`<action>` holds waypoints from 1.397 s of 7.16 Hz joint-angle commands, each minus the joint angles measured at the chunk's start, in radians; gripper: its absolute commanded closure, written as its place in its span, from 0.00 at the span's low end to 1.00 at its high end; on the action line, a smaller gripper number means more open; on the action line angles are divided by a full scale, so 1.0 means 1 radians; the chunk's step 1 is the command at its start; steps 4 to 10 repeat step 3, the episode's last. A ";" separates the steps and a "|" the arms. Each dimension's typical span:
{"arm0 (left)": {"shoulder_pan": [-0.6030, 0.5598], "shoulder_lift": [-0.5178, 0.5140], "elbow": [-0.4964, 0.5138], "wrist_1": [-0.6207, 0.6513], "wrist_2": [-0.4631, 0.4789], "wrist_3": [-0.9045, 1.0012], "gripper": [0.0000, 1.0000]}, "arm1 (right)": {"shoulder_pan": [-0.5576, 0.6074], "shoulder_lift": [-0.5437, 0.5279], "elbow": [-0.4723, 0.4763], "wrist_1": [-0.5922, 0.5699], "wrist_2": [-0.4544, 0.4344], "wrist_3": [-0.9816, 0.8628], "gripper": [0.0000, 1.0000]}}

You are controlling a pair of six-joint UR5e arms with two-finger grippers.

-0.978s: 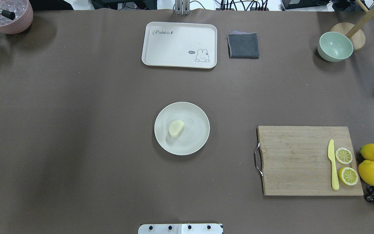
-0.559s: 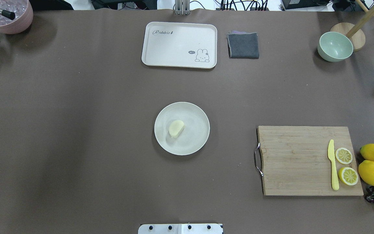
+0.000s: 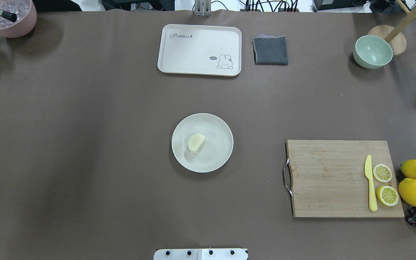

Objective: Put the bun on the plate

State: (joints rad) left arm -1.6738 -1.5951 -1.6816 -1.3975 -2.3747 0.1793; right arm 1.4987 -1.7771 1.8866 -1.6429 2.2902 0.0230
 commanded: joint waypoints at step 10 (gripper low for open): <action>0.000 -0.006 -0.003 0.000 0.037 -0.001 0.02 | 0.000 0.002 0.000 0.000 -0.002 0.000 0.00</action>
